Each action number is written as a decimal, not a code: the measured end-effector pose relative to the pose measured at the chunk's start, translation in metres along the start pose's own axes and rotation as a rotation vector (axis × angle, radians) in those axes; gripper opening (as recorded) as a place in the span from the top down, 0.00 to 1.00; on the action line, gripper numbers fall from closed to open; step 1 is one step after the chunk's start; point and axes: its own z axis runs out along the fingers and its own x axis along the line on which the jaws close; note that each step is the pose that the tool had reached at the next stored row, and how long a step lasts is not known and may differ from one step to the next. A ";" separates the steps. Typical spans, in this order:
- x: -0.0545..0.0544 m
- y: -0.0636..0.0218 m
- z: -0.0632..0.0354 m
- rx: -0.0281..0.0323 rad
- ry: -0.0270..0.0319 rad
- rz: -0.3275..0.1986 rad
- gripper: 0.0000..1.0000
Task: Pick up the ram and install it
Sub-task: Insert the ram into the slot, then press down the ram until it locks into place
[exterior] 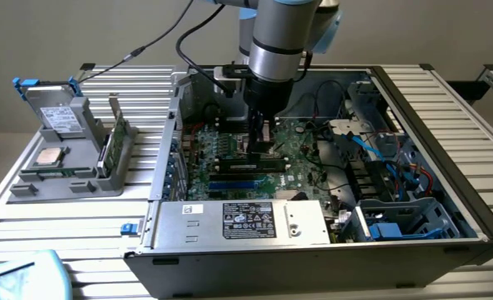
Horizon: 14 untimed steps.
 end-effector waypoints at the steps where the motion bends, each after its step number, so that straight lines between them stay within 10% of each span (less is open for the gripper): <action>1: 0.000 0.0000 0.0000 0.0000 0.0000 0.000 0.76; 14: 0.000 0.0000 0.0000 0.0000 0.0000 0.000 0.90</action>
